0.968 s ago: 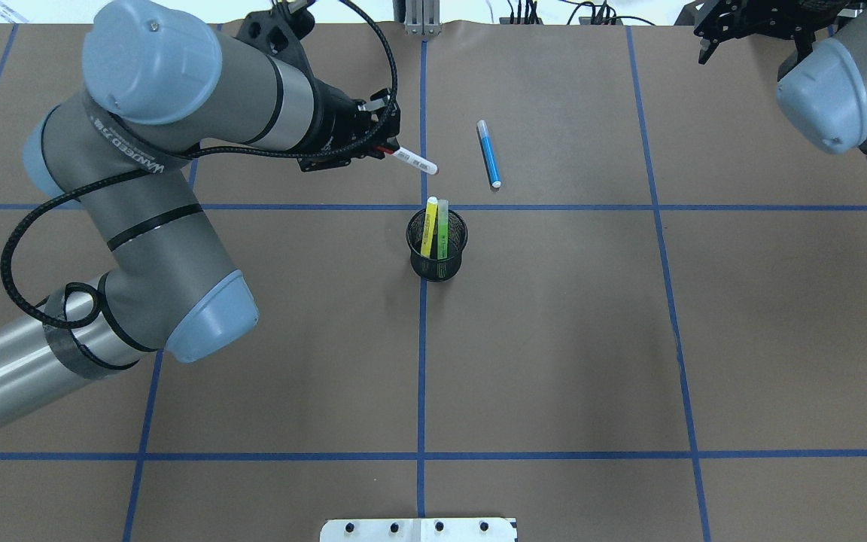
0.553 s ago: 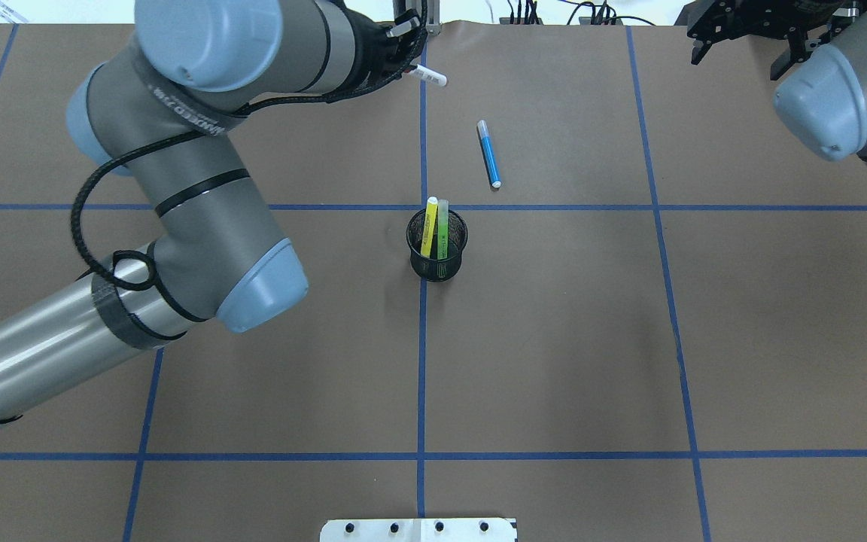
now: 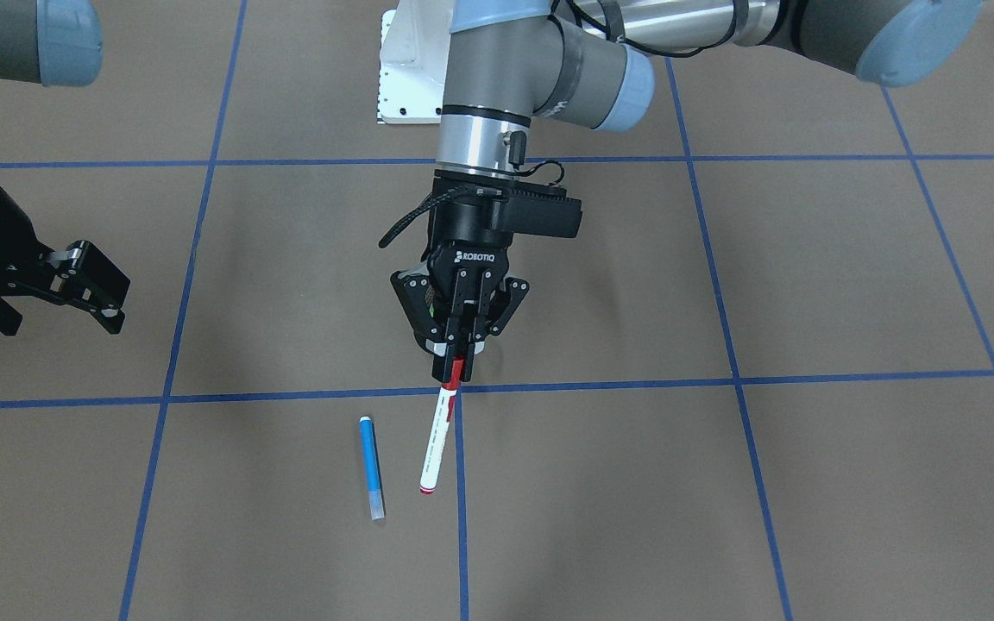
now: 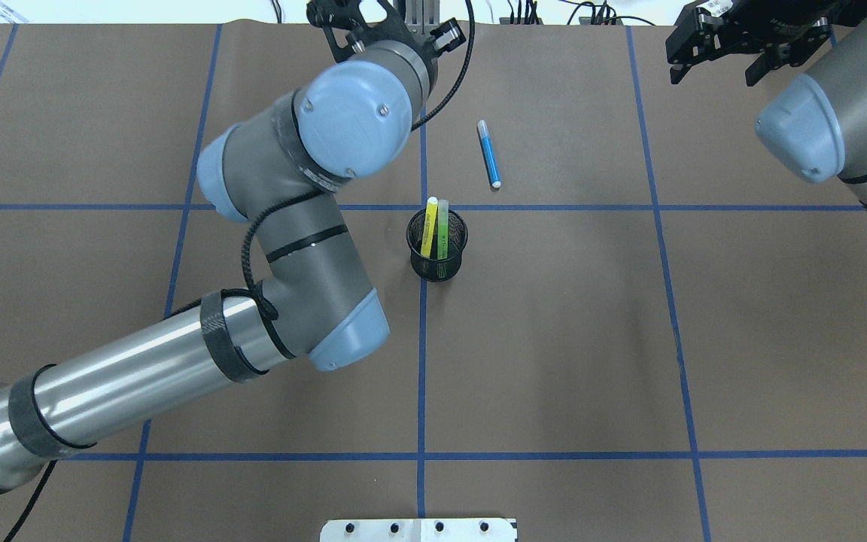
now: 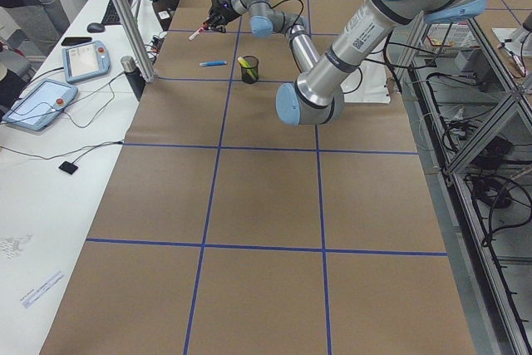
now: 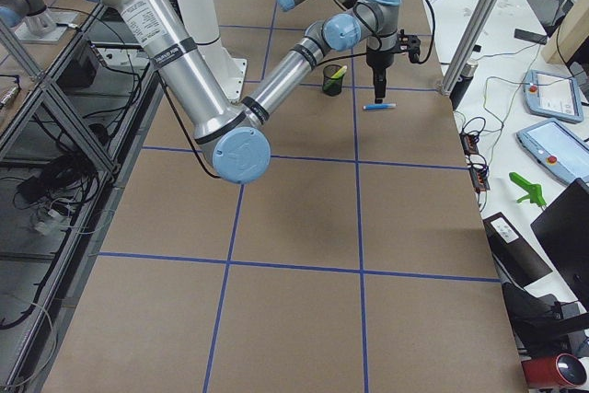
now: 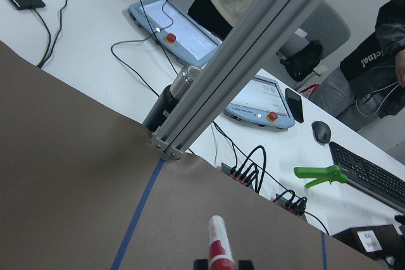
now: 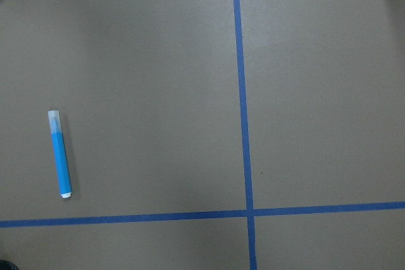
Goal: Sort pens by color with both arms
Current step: 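Carry the red marker with the left gripper toward the blue marker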
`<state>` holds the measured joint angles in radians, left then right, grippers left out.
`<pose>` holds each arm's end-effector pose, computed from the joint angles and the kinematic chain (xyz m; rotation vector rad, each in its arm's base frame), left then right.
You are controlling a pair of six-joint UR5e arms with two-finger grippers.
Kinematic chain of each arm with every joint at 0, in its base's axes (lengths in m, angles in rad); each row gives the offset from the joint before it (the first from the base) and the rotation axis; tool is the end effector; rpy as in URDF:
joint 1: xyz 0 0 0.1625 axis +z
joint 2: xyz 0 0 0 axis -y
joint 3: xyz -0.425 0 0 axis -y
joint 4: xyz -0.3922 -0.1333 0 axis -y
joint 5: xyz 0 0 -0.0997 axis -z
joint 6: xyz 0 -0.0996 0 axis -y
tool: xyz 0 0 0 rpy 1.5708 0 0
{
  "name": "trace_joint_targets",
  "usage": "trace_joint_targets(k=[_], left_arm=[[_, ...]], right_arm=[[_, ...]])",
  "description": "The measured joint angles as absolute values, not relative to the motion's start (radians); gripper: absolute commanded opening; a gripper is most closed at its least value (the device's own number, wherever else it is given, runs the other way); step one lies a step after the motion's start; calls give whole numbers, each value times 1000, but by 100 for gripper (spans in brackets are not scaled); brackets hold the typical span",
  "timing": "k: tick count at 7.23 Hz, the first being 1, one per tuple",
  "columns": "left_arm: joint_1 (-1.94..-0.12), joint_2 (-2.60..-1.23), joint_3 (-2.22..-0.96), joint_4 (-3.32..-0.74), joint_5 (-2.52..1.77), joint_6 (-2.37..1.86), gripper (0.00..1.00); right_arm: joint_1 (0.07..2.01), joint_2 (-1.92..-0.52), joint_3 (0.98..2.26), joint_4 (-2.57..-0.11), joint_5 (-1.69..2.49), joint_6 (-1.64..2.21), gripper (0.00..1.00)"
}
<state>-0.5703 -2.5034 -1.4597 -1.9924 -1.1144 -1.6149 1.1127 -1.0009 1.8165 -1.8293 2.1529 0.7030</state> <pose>0.5148 -0.5407 0.0629 0.7200 1.1070 -0.8084 -0.2067 -0.5969 0.2527 0.1414 -0.7700 0.0702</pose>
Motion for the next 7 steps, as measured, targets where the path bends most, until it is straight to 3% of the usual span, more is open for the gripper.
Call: trace_joint_targets(k=[7], left_arm=[[-421, -2565, -1172, -2048, -761, -1694, 0]], right_arm=[[1093, -1000, 1819, -1827, 2139, 700, 100]])
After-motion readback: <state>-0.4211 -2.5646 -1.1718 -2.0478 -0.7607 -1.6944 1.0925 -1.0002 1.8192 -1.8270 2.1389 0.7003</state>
